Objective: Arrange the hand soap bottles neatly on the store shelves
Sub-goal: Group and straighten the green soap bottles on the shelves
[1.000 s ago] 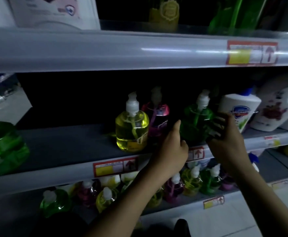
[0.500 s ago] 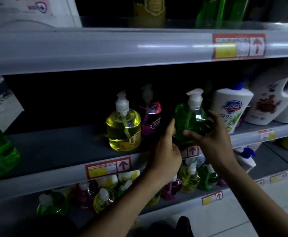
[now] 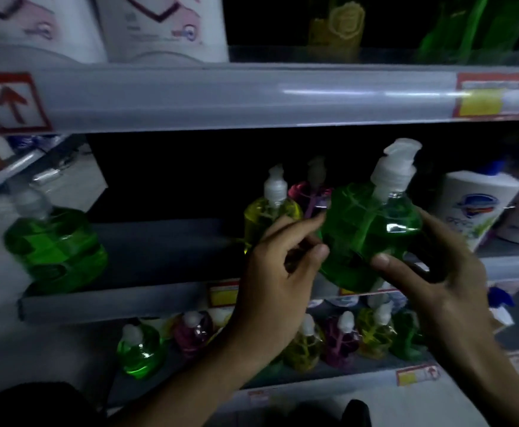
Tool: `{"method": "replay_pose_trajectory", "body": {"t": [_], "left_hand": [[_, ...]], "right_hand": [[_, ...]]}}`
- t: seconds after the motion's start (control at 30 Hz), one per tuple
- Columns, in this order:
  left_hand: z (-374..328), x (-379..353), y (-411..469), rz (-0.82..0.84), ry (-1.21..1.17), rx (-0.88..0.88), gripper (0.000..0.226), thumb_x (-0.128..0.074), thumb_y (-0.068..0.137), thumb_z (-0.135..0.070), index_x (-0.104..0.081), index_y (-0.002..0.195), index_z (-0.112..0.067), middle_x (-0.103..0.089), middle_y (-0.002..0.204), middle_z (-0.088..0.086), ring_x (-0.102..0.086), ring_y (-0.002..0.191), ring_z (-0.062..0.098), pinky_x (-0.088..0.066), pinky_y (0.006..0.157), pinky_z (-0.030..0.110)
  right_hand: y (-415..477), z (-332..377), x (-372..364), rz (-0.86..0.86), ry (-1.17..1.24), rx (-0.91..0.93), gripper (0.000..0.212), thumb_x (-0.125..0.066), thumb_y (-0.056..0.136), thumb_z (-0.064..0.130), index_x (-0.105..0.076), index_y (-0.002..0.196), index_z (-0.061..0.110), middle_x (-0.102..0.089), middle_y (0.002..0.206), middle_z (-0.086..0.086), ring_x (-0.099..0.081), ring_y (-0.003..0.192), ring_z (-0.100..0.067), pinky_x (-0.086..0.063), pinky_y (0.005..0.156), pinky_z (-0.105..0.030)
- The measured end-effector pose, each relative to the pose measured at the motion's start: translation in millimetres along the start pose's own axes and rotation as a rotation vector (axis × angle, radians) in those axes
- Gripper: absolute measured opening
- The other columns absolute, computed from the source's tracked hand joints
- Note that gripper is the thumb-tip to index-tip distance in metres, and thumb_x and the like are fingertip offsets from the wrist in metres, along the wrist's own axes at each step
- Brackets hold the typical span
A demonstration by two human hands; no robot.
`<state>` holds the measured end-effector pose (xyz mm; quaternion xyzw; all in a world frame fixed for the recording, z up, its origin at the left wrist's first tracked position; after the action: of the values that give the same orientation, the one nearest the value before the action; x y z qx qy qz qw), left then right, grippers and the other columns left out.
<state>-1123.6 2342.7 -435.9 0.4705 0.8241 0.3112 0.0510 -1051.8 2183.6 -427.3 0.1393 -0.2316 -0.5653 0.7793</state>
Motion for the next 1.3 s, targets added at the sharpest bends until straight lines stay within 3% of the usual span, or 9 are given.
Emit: {"method": "replay_pose_trajectory", "body": {"t": [0.13, 0.23, 0.4, 0.57, 0.67, 0.73, 0.9, 1.03, 1.3], "left_hand": [[-4.9, 49.1, -17.2, -0.038, -0.052, 0.036, 0.03, -0.062, 0.086, -0.028, -0.052, 0.109, -0.044, -0.062, 0.11, -0.019, -0.061, 0.107, 0.003, -0.051, 0.086, 0.025], [-0.1, 91.5, -27.1, -0.129, -0.047, 0.041, 0.063, -0.063, 0.085, -0.01, -0.048, 0.122, -0.058, -0.06, 0.125, -0.019, -0.058, 0.116, 0.004, -0.049, 0.088, 0.02], [10.9, 147.1, -42.6, -0.259, 0.17, 0.039, 0.064, -0.058, 0.085, -0.008, -0.046, 0.131, -0.051, -0.056, 0.134, -0.008, -0.056, 0.118, 0.002, -0.052, 0.089, 0.021], [11.6, 201.1, -38.5, -0.4, 0.61, -0.038, 0.05, -0.061, 0.085, 0.006, -0.059, 0.125, -0.024, -0.06, 0.11, -0.008, -0.06, 0.1, 0.003, -0.045, 0.083, 0.009], [15.6, 234.4, -38.3, -0.589, 0.749, 0.011, 0.052, -0.066, 0.08, 0.0, -0.053, 0.126, -0.019, -0.05, 0.116, -0.001, -0.052, 0.108, 0.012, -0.04, 0.085, 0.01], [28.3, 244.0, -38.9, -0.555, 0.828, 0.139, 0.068, -0.074, 0.077, -0.013, -0.04, 0.136, -0.021, -0.041, 0.129, 0.002, -0.044, 0.121, 0.018, -0.036, 0.087, 0.016], [56.0, 250.4, -34.7, -0.346, 0.755, 0.353, 0.096, -0.078, 0.073, -0.037, -0.018, 0.148, -0.029, -0.028, 0.144, 0.001, -0.036, 0.13, 0.018, -0.037, 0.089, 0.025], [62.0, 258.5, -31.5, -0.371, 0.76, 0.4, 0.082, -0.073, 0.079, -0.039, -0.026, 0.145, -0.025, -0.037, 0.135, 0.002, -0.044, 0.119, 0.017, -0.036, 0.082, 0.022], [63.8, 263.5, -35.0, -0.428, 0.73, 0.386, 0.073, -0.078, 0.072, -0.04, -0.041, 0.134, -0.028, -0.042, 0.117, -0.006, -0.047, 0.101, 0.007, -0.039, 0.08, 0.022]], "right_hand": [[-0.1, 26.0, -37.6, 0.123, 0.008, 0.107, 0.072, -0.069, 0.064, 0.062, -0.05, 0.131, 0.045, -0.061, 0.124, 0.027, -0.06, 0.112, 0.005, -0.052, 0.086, -0.014], [4.5, 38.9, -80.0, 0.228, -0.029, 0.194, 0.075, -0.066, 0.067, 0.064, -0.045, 0.136, 0.043, -0.058, 0.125, 0.03, -0.056, 0.117, 0.006, -0.047, 0.093, -0.015], [6.0, 49.4, -158.7, 0.448, -0.194, 0.302, 0.106, -0.072, 0.065, 0.066, -0.022, 0.151, 0.028, -0.037, 0.139, 0.025, -0.032, 0.123, 0.013, -0.025, 0.094, 0.007], [14.3, 40.3, -208.2, 0.485, -0.065, 0.215, 0.09, -0.079, 0.068, 0.045, -0.03, 0.142, 0.034, -0.051, 0.134, 0.015, -0.055, 0.111, 0.002, -0.051, 0.092, -0.027], [20.9, 31.8, -232.5, 0.459, -0.019, 0.135, 0.082, -0.082, 0.071, 0.034, -0.034, 0.137, 0.03, -0.05, 0.119, 0.024, -0.056, 0.087, 0.018, -0.05, 0.081, -0.013], [24.4, 23.8, -248.4, 0.436, 0.002, 0.086, 0.077, -0.082, 0.072, 0.028, -0.037, 0.134, 0.025, -0.048, 0.104, 0.033, -0.055, 0.082, 0.022, -0.046, 0.072, -0.004], [38.6, 3.9, -281.2, 0.445, 0.124, -0.056, 0.066, -0.08, 0.075, 0.026, -0.041, 0.129, 0.023, -0.056, 0.106, 0.022, -0.061, 0.1, -0.004, -0.055, 0.089, -0.034], [50.8, 6.7, -303.0, 0.581, 0.214, -0.108, 0.049, -0.07, 0.085, 0.013, -0.045, 0.126, 0.02, -0.057, 0.103, 0.02, -0.062, 0.087, 0.012, -0.051, 0.073, -0.008], [60.0, 3.3, -347.0, 0.719, 0.262, -0.197, 0.013, -0.061, 0.093, 0.013, -0.065, 0.087, 0.024, -0.07, 0.091, 0.007, -0.067, 0.077, 0.003, -0.053, 0.074, -0.01]]}}
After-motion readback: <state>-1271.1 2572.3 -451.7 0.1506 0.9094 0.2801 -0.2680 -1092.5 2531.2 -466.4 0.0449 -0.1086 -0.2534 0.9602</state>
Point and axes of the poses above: each hand's wrist, its own y-axis towards the middle knuckle, its own x-axis out of the back of the hand, z = x × y, the point moved 2 cm from there along y, towards the middle knuckle
